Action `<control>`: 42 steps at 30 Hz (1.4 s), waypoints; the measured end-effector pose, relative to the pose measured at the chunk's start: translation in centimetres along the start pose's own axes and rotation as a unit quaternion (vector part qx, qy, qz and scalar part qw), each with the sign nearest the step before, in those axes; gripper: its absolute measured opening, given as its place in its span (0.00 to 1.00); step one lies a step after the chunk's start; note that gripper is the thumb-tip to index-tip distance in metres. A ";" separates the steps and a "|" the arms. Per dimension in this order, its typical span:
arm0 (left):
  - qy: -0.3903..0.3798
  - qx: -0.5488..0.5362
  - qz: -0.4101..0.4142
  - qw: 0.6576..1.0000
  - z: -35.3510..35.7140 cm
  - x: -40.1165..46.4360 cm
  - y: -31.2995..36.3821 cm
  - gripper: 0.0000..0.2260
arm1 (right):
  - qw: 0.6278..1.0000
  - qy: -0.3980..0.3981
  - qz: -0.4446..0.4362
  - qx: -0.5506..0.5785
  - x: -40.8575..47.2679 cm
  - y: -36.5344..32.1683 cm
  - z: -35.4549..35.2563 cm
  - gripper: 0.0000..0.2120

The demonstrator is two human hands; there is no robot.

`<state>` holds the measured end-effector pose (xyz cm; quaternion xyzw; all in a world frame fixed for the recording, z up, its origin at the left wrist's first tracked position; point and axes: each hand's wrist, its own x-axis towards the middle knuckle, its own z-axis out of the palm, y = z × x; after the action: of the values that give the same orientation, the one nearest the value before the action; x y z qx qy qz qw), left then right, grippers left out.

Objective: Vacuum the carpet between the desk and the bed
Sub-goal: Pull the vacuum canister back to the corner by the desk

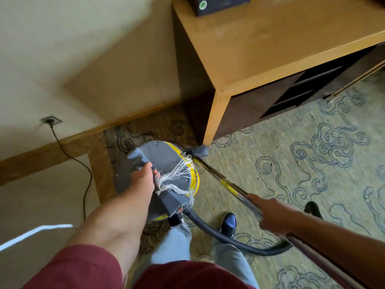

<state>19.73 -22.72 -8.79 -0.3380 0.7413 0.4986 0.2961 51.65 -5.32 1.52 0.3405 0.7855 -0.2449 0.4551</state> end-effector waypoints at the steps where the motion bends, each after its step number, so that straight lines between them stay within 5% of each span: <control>1: 0.003 0.001 0.006 1.000 -0.5 0.6 0.6 0.14 | 1.000 -0.003 -0.006 0.013 0.4 -1.4 -0.5 0.40; 8: 0.033 -0.021 0.008 0.999 -4.6 4.6 6.2 0.13 | 0.998 -0.011 -0.035 0.046 2.5 -8.1 -3.8 0.40; 20: 0.091 -0.062 -0.010 0.994 -6.7 13.9 13.7 0.10 | 0.991 0.054 -0.081 -0.089 10.7 -14.4 -15.6 0.41; 42: 0.020 -0.016 -0.078 0.997 -5.9 32.8 18.9 0.13 | 0.988 0.058 -0.058 -0.133 21.1 -27.2 -21.1 0.43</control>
<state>-15.48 -29.87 -22.13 -0.4098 0.7103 0.4787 0.3136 11.96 -1.72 -5.22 0.2442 0.8547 -0.1442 0.4348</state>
